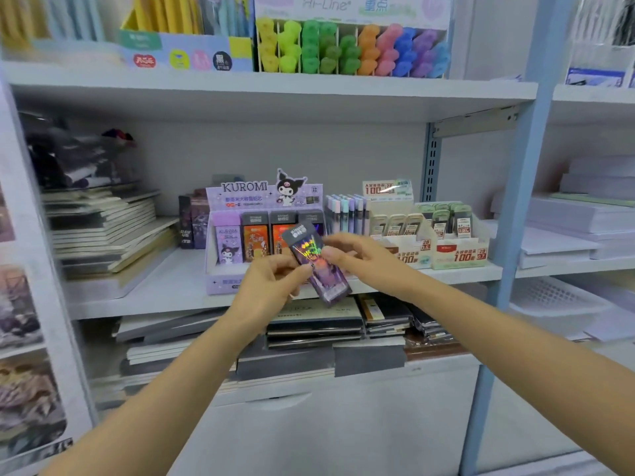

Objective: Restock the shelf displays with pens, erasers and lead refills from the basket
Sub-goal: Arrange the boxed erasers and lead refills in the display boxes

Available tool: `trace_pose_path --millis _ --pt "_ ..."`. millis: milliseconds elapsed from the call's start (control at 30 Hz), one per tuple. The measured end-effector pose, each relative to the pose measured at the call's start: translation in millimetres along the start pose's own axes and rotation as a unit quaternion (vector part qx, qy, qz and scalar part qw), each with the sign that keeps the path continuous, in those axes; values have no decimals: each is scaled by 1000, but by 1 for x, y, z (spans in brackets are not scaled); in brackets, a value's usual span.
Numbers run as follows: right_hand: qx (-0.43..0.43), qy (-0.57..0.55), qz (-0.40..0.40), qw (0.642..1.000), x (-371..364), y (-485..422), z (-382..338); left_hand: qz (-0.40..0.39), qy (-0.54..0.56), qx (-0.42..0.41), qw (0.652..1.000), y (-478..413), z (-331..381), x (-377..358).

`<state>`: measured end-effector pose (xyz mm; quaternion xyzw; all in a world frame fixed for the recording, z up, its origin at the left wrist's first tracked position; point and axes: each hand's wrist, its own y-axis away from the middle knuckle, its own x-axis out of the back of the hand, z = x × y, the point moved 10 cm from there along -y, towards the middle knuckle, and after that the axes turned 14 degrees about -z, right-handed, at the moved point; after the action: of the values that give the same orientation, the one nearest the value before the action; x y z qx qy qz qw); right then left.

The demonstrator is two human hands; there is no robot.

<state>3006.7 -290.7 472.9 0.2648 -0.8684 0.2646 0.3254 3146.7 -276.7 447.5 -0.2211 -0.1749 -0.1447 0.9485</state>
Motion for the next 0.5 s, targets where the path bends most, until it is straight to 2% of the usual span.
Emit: trace_pose_path --millis 100,200,267,367,433,500 --pt "62 -30 -5 998 -9 -13 -25 -7 -101 -13 995 7 2 0" --pt "66 -67 22 995 -6 -30 -35 55 -210 -39 975 20 4 18" --pt "55 -111 106 987 16 -38 -35 94 -347 -47 932 30 1 33" --pt "53 -123 220 966 51 -48 -39 63 -501 4 863 34 -25 43" --pt "47 -66 239 968 60 -58 -41 30 -537 26 842 32 -44 45" --pt "24 -23 216 976 55 -70 -36 24 -563 22 826 29 -48 45"
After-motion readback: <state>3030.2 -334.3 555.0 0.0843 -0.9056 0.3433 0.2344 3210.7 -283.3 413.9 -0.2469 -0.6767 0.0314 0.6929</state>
